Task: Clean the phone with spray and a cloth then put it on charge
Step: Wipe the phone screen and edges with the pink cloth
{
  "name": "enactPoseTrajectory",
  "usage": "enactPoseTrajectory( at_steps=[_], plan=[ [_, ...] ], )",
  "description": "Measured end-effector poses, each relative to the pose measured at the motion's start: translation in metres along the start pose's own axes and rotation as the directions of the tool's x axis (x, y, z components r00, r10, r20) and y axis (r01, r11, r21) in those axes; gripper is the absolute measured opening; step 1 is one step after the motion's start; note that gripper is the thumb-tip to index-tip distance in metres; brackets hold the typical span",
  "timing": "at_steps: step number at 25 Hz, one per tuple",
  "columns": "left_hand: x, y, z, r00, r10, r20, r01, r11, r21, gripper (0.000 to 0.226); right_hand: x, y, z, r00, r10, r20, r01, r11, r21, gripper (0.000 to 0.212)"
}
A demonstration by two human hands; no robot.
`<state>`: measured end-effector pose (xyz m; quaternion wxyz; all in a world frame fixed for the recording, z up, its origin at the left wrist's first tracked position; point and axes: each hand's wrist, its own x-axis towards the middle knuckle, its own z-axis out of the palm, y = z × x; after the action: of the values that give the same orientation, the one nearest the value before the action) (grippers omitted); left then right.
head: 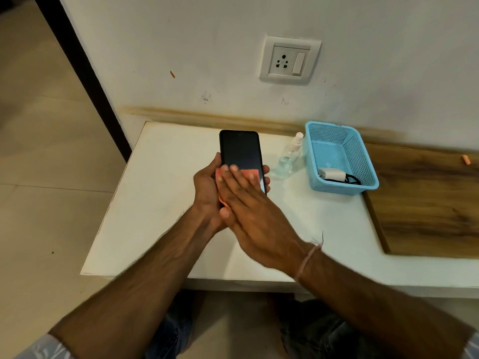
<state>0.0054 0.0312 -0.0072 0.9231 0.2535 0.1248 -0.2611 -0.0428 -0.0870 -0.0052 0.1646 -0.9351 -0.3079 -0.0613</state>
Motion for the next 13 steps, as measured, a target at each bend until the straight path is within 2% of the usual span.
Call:
enactPoseTrajectory(
  at_steps=[4,6,10,13],
  plan=[
    [0.001,0.007,-0.006,1.0,0.014,0.003,-0.014,0.999,-0.036,0.075,-0.038,0.03,-0.016,0.966,-0.233,0.113,0.246,0.963,-0.114,0.053],
    [0.002,0.006,-0.005,1.0,0.016,-0.019,-0.016,1.0,0.0,0.071,-0.033,0.049,-0.029,0.981,-0.174,0.087,0.184,0.975,-0.128,0.052],
    [0.003,0.001,0.0,0.997,0.028,-0.071,-0.025,0.999,0.043,0.06,0.01,0.034,-0.027,0.995,0.091,-0.031,-0.092,0.994,-0.057,0.054],
    [0.002,0.0,-0.001,0.999,0.008,-0.048,-0.006,0.999,0.045,0.069,0.008,0.008,-0.009,0.998,0.063,-0.025,-0.063,0.998,-0.026,0.055]
  ],
)
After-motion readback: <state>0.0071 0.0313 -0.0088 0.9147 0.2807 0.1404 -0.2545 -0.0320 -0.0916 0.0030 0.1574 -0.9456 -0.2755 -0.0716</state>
